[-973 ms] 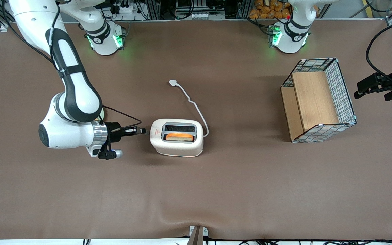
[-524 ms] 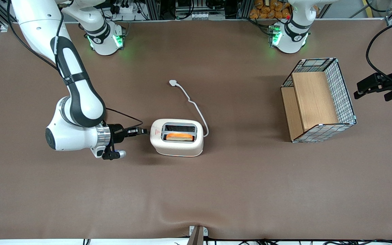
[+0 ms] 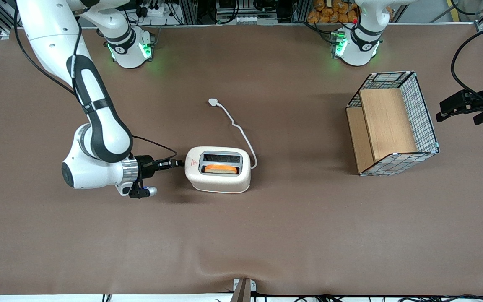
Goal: Press toaster button with right arm
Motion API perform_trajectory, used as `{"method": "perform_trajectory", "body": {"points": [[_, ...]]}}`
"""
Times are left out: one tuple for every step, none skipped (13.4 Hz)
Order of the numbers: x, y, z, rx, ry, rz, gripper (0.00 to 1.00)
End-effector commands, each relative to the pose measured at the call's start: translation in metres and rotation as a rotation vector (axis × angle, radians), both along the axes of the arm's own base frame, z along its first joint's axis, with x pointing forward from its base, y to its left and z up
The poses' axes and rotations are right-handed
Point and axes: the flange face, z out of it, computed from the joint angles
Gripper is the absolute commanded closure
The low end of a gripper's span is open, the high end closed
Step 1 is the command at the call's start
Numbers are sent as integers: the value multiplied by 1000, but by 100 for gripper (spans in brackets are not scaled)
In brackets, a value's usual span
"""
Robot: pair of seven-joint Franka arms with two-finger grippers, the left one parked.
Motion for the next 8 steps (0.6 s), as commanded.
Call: {"method": "perform_trajectory", "body": {"points": [[1, 2, -27, 18, -16, -9, 100], [1, 1, -31, 19, -32, 0, 100], [1, 0, -37, 16, -32, -1, 100], [1, 0, -41, 11, -33, -6, 100], [2, 2, -44, 8, -38, -9, 100], [1, 5, -48, 14, -36, -14, 100], [0, 7, -52, 21, -32, -19, 100], [-1, 6, -56, 26, -36, -12, 100]]}}
